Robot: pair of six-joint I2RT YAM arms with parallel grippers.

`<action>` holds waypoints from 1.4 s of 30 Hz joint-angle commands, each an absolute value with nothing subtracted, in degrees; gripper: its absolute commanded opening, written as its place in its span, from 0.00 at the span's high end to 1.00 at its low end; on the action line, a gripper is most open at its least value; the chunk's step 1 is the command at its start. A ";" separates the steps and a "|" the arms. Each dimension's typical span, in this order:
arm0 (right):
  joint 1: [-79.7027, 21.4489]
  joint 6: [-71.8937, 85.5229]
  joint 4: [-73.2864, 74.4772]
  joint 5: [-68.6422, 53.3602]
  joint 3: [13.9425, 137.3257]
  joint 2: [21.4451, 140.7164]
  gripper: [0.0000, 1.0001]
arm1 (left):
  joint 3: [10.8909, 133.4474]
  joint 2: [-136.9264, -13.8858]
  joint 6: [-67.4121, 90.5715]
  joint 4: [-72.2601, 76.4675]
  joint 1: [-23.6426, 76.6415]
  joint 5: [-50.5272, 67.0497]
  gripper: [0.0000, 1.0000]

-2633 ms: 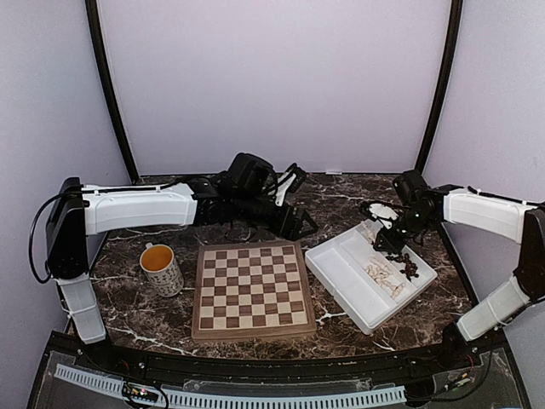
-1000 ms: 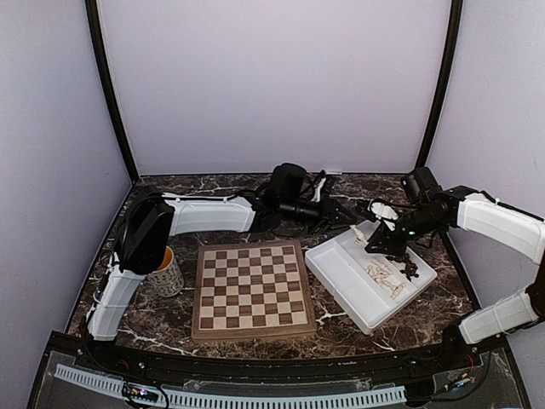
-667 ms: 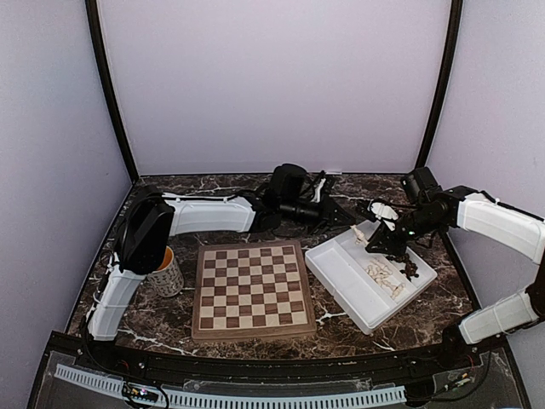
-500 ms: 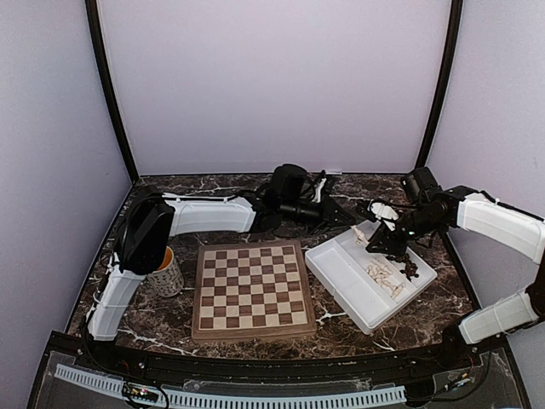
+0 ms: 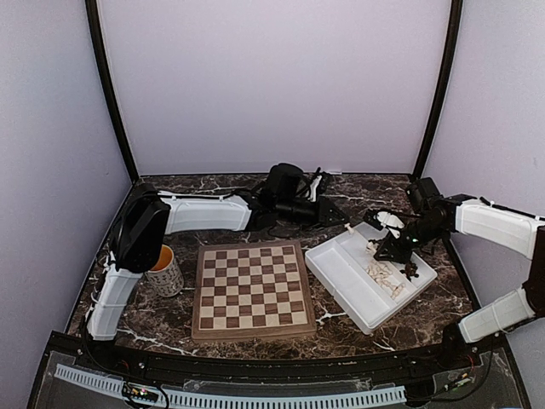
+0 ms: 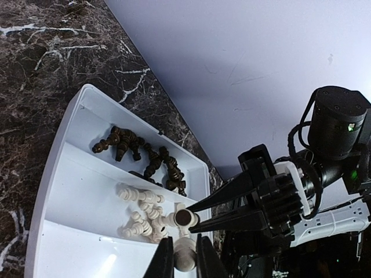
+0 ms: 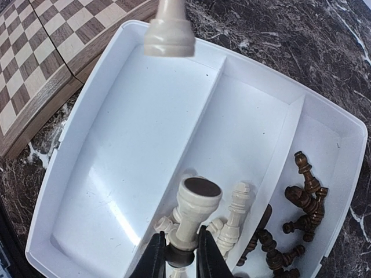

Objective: Set up the chess pieces on the board
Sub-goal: Place the knight at g1.

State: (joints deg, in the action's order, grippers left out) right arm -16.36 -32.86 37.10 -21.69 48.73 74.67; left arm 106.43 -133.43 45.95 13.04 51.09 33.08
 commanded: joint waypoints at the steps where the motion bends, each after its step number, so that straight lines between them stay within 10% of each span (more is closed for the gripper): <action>1: -15.80 -30.90 32.17 -21.09 48.27 76.81 1.00 | 102.43 -123.82 36.93 9.39 51.05 29.77 1.00; 19: -14.81 -26.51 26.41 -18.13 48.77 80.48 0.99 | 60.64 -87.11 -0.83 -4.08 61.57 7.07 1.00; 42: -14.85 -25.76 25.71 -16.80 48.16 80.44 0.98 | 49.28 -84.85 -3.29 -3.39 69.34 -1.43 1.00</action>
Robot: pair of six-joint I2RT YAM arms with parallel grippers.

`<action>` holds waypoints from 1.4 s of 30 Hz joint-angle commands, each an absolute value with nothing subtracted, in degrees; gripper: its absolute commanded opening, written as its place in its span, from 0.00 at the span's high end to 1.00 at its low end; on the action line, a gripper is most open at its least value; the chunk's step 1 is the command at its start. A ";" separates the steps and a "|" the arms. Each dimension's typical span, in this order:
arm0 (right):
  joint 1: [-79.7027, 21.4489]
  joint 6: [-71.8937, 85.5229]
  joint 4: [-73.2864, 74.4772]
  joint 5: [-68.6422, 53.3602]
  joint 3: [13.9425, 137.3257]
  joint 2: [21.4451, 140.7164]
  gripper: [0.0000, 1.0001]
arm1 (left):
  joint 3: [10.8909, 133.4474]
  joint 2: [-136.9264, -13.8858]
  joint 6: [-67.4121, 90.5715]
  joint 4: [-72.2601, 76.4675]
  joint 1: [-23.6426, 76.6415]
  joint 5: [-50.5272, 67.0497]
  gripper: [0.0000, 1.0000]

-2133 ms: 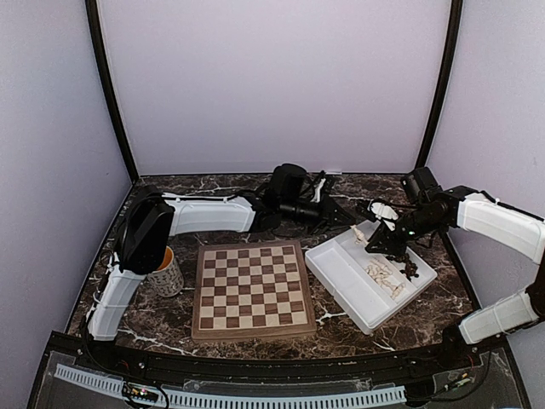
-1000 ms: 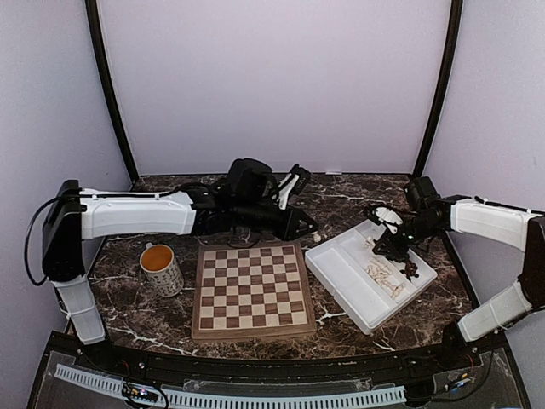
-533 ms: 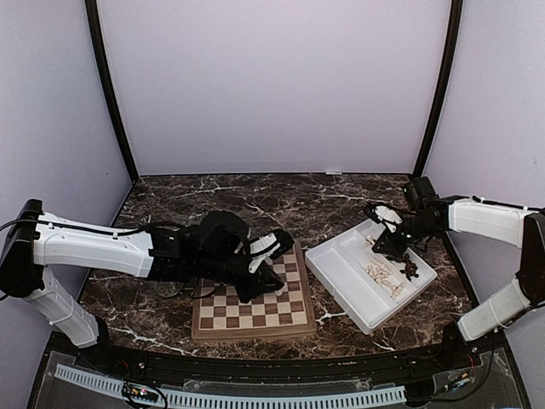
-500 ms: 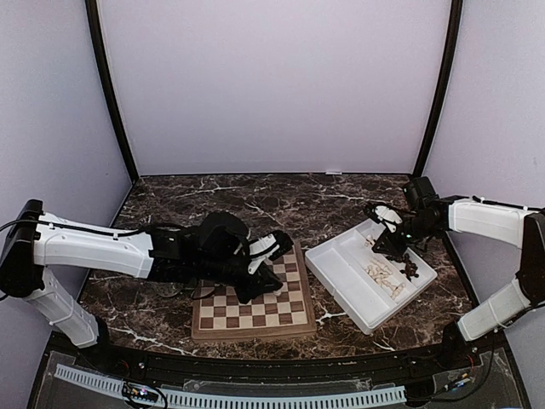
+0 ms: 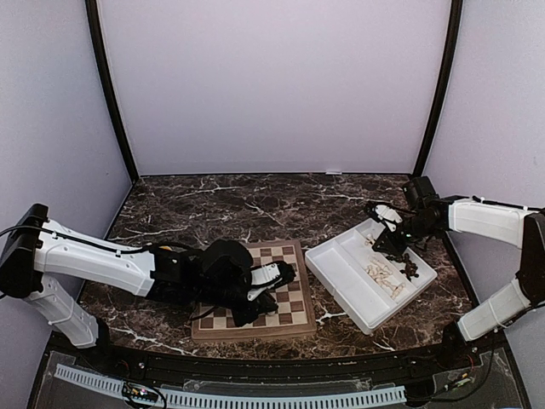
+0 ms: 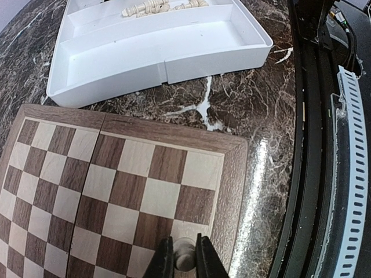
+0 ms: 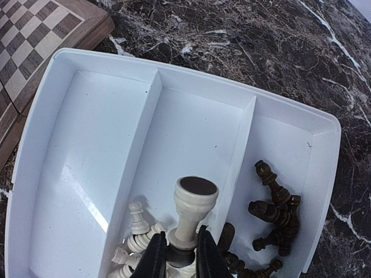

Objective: Set up the chess pieces on the board
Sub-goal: Place the knight at g1.

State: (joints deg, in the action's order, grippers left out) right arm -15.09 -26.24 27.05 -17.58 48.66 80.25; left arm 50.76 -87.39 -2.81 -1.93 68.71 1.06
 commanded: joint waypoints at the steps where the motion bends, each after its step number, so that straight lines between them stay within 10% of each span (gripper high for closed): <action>1: -14.84 -25.75 25.75 -16.72 48.16 80.54 0.98 | 49.16 -84.96 -3.15 -3.77 69.43 -1.59 1.00; 42: -15.03 -26.17 25.92 -16.19 46.67 79.52 0.95 | 49.95 -92.23 -3.08 -2.81 71.54 -2.85 0.97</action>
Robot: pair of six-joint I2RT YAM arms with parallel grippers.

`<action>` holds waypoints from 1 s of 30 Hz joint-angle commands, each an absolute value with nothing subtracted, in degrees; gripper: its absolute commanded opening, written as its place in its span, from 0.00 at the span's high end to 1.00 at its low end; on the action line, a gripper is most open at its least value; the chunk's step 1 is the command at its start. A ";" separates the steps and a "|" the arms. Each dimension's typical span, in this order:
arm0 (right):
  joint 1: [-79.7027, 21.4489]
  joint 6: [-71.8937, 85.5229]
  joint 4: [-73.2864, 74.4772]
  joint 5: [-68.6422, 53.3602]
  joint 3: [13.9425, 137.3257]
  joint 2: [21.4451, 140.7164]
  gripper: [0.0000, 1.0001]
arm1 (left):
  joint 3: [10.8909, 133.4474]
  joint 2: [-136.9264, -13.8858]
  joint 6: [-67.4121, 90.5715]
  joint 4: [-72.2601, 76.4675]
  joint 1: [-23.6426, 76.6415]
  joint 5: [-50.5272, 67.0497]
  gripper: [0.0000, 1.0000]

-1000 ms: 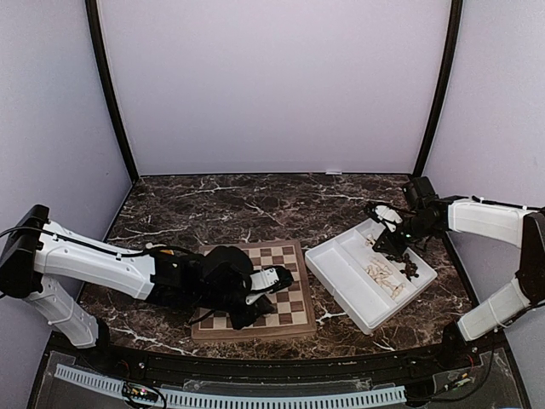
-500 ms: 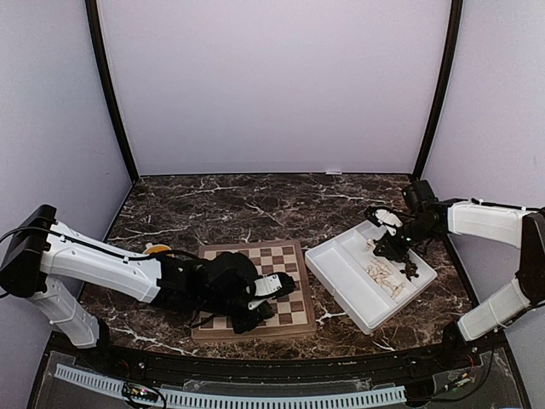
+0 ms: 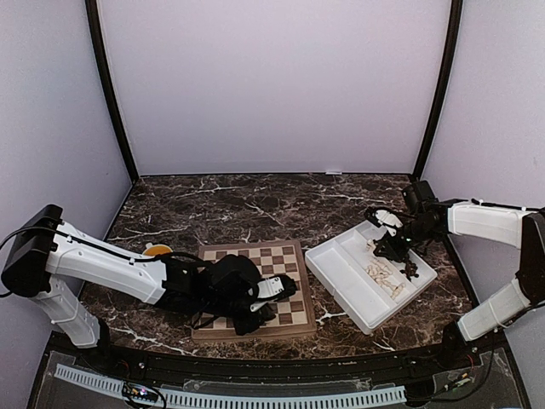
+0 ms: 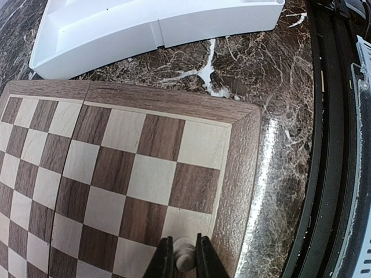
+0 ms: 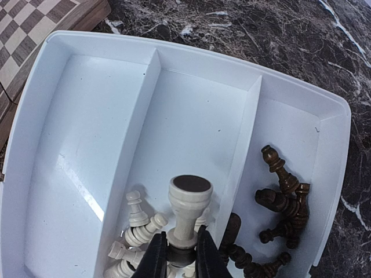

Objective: Set up the chess pieces on the board
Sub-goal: Place the knight at g1.

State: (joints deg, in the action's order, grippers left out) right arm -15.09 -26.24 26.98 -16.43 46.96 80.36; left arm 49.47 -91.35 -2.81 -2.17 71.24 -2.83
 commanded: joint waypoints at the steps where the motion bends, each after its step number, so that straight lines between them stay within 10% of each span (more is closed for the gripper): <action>1: -15.11 -26.11 25.91 -16.17 46.67 79.60 0.95 | 49.94 -92.22 -3.03 -2.81 71.50 -2.92 0.97; 17: -15.38 -26.10 26.02 -16.00 46.67 79.63 0.95 | 49.65 -91.04 -2.73 -3.42 71.78 -3.65 0.72; 30: -15.54 -26.10 25.93 -16.06 46.67 79.67 0.95 | 50.09 -91.24 -2.38 -3.06 71.81 -2.38 0.92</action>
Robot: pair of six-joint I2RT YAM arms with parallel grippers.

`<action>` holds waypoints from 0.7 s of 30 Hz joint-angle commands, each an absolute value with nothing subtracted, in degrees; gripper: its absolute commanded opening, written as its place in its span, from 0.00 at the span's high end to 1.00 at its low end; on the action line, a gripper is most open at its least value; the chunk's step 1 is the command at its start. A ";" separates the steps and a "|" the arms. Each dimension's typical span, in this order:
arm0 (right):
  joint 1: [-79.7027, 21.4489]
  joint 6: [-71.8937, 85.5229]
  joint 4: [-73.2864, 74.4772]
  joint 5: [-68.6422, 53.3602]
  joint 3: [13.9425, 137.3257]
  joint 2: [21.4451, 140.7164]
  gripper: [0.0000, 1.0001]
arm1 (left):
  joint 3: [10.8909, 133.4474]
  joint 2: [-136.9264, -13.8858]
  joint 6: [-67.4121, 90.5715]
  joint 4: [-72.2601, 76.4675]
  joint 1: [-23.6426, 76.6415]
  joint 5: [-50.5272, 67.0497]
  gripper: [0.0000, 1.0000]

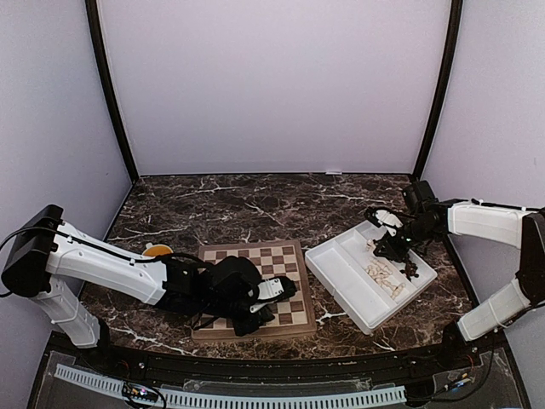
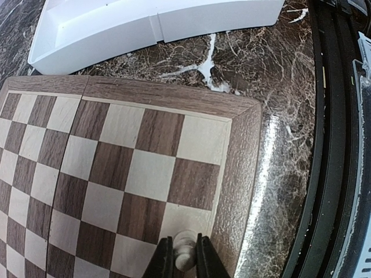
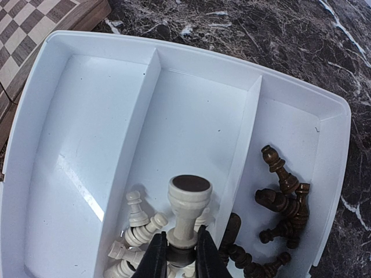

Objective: Set up the chess pieces on the board
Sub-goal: Place the knight at g1.

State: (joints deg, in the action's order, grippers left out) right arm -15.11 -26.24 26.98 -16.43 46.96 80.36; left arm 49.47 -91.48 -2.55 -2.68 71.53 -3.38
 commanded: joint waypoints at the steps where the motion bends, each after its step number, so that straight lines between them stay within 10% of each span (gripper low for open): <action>1: -15.52 -26.10 25.91 -16.10 46.65 79.71 0.95 | 50.09 -91.28 -2.20 -2.72 71.81 -2.15 0.92; 21: -15.56 -26.13 26.02 -15.91 46.58 79.48 0.95 | 50.32 -92.13 -1.12 -1.06 71.81 -2.35 0.82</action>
